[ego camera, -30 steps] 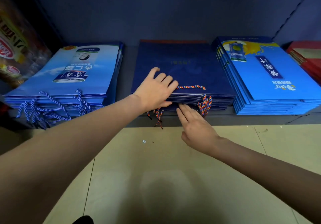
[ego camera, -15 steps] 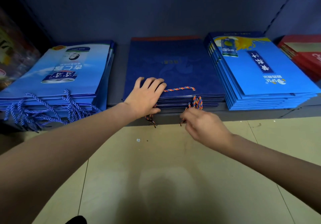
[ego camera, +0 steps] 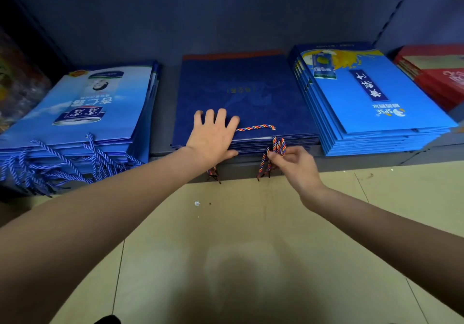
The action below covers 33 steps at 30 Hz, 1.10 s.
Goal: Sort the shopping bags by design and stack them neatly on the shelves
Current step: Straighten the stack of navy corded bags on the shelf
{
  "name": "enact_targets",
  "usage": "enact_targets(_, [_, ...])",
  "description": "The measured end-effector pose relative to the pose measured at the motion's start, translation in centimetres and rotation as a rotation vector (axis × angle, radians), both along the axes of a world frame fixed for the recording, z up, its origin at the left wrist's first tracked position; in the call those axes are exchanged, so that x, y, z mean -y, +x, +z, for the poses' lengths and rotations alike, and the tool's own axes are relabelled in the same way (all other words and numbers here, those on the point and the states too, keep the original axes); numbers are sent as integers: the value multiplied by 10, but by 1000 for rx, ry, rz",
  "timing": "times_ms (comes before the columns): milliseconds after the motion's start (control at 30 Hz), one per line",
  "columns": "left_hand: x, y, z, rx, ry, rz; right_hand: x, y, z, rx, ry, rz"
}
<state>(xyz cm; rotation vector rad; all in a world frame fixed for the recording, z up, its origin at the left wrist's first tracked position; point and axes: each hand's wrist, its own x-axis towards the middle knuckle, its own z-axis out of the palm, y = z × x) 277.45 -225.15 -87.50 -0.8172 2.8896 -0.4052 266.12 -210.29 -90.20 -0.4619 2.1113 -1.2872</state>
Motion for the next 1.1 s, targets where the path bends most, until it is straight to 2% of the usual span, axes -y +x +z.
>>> enact_targets(100, [-3,-9,3,30,26,35,18,8,-8,-124,170,76])
enact_targets(333, [-1,-2,-4,38,-30,-18,12,14,-7,-633,589,407])
enact_targets(533, [-1,-3,-4,83,-30,-45,0,10,-6,-700,770,665])
enact_targets(633, [-1,-3,-3,44,46,-6,-8,0,11,-865,622,586])
enact_targets(767, [12,3,5,-28,205,-39,-15,-23,38,-1013,103,345])
enact_targets(833, [20,12,9,-38,288,-57,-12,-37,43,-1098,93,394])
enact_targets(867, [24,17,10,-40,319,-49,-8,-43,43,-1093,209,457])
enact_targets(933, [29,28,11,-24,353,-18,0,-55,44,-928,478,596])
enact_targets(1033, [31,37,10,13,331,2,18,-72,53,-649,531,696])
enact_targets(1100, [31,36,10,21,318,19,29,-78,60,-642,552,736])
